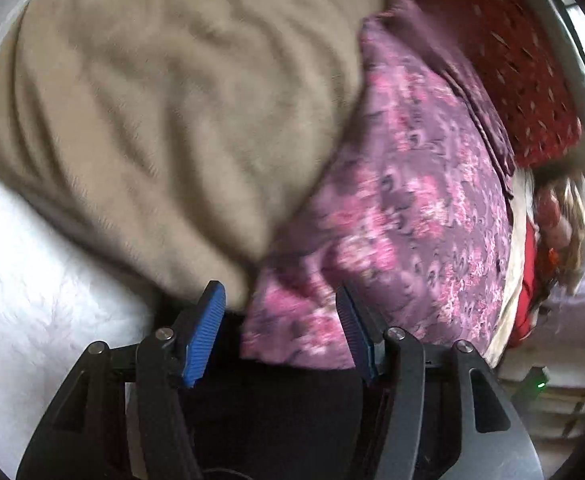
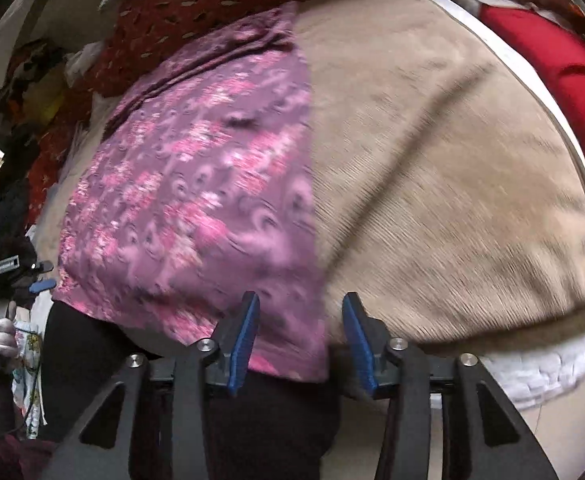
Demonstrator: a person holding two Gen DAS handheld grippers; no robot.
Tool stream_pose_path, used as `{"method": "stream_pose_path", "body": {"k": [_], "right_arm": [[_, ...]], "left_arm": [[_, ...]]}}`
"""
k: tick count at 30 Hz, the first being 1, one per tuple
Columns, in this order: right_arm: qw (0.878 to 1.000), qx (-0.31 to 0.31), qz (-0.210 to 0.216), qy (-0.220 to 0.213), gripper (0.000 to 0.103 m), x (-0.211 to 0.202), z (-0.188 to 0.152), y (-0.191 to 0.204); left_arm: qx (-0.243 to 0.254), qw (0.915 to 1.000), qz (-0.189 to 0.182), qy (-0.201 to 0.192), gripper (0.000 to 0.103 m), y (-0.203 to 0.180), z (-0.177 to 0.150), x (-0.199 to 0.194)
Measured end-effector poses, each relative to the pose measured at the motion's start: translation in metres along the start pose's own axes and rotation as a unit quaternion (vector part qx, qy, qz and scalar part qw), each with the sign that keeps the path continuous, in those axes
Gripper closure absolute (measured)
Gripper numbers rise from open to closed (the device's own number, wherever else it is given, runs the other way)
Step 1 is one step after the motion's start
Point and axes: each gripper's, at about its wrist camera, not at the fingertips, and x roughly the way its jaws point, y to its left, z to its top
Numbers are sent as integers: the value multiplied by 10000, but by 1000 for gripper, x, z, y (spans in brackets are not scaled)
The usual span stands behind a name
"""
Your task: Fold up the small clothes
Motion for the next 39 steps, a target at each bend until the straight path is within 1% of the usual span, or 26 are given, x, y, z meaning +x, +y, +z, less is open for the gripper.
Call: {"method": "stream_pose_path", "body": {"k": [1,3,5,6,8,9,10,11,12,13,14,16,18,23,26,31,39], "right_arm": [[9998,134,131,17,57,1,-3,-5],[9974,425,580,82,57,6,-8,-15],[9946,520,892,140,57,12,-11,-14],[9936,522,984,171,55,14,-11,-13],[9934,444,1038,198,54,20,-10,-7],[9931,420,1073,212,54,22,-10,-5],[9921,400,1168,235,55,26,-10,-2],[9913,356,1241,261,55,27,-10,2],[9911,257,1279,271,64,27,-11,6],[9913,107,1287,262,81,27,-11,12],[9910,-92,1309,261,89,26,-12,20],[9913,-294,1276,135,89,21,-14,27],[9905,-380,1324,-41,90,13,-11,32],[9857,-292,1604,-431,91,-10,-5,36],[9817,-214,1780,-648,91,-21,3,39],[9769,-157,1914,-941,91,-37,24,42],[9708,-67,2049,-1244,91,-49,60,46]], "left_arm": [[-74,9999,-102,76,47,5,-2,3],[-126,9993,-294,197,47,9,-5,9],[-121,9985,-462,279,47,8,-7,14],[-121,9978,-558,332,47,8,-8,17],[-156,9968,-673,402,47,7,-8,21],[-186,9965,-708,397,47,7,-8,22],[-187,9969,-697,323,49,5,-9,22],[-149,9973,-665,266,56,3,-10,20],[-97,9974,-667,250,80,2,-10,20],[-47,9968,-739,299,95,-1,-11,20],[-44,9965,-770,317,95,-1,-11,21],[-9,9968,-761,260,95,-4,-12,17],[-30,9959,-869,246,95,-5,-13,13],[-36,9914,-1303,91,95,-12,-13,-8],[25,9892,-1466,-10,95,-20,-9,-19],[87,9844,-1745,-227,95,-37,6,-36],[127,9811,-1881,-424,95,-58,41,-50]]}}
